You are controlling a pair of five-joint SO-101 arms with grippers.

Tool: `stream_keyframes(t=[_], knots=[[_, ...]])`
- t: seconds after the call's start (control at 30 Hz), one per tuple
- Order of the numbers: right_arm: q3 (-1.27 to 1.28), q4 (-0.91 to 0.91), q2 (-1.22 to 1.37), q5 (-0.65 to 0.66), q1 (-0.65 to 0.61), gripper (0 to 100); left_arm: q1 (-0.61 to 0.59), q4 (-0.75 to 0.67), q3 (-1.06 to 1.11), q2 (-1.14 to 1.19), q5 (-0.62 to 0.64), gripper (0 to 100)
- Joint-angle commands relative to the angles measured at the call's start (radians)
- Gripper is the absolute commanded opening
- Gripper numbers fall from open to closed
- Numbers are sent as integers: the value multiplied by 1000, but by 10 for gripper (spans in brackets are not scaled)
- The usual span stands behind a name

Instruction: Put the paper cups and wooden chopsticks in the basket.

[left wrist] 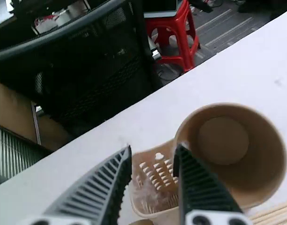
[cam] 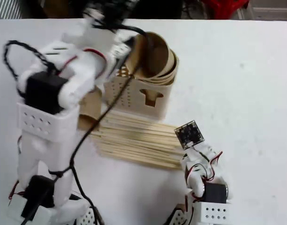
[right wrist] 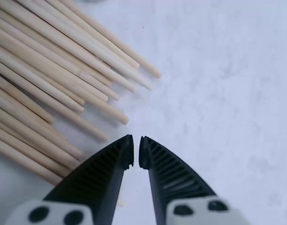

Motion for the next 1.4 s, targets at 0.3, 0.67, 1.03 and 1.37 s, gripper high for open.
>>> stream_keyframes(t=[0.3, 0.67, 1.03, 1.37], knots=[[9, -21, -10, 11, 2, 42, -28, -221, 319, 1, 8, 158], [9, -21, -10, 11, 2, 42, 114, -370, 331, 1, 3, 158], [9, -21, -10, 11, 2, 42, 185, -483, 331, 2, 3, 158], [9, -21, -10, 11, 2, 42, 104, -425, 382, 1, 8, 158]])
